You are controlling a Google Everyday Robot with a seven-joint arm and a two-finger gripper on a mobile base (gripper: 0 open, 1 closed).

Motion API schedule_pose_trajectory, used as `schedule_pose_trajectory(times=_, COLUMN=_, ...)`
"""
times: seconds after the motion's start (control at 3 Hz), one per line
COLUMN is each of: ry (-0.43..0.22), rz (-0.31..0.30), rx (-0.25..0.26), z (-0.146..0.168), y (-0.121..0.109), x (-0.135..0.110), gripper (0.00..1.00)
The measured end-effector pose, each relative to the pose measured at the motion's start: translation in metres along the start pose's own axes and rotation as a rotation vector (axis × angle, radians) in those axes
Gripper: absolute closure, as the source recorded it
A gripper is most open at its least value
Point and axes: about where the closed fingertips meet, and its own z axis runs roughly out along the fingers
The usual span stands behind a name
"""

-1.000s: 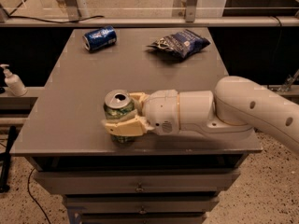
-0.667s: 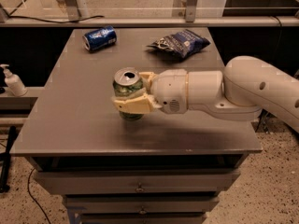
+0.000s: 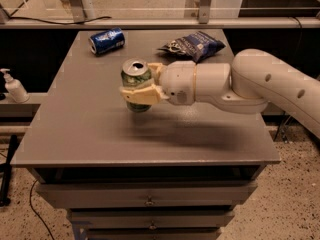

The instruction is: Move green can near pepsi can

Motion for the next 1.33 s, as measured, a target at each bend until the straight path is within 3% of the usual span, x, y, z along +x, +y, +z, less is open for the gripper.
schedule_pose_trajectory(times=0.67, ry=-0.051, rz=-0.024, rx=0.068, z=0.049, y=-0.132, x=-0.003, gripper=1.0)
schedule_pose_trajectory(times=1.33, ry=-0.012, rz=-0.031, rx=0.153, z=0.089, y=-0.234, x=-0.006, gripper=1.0)
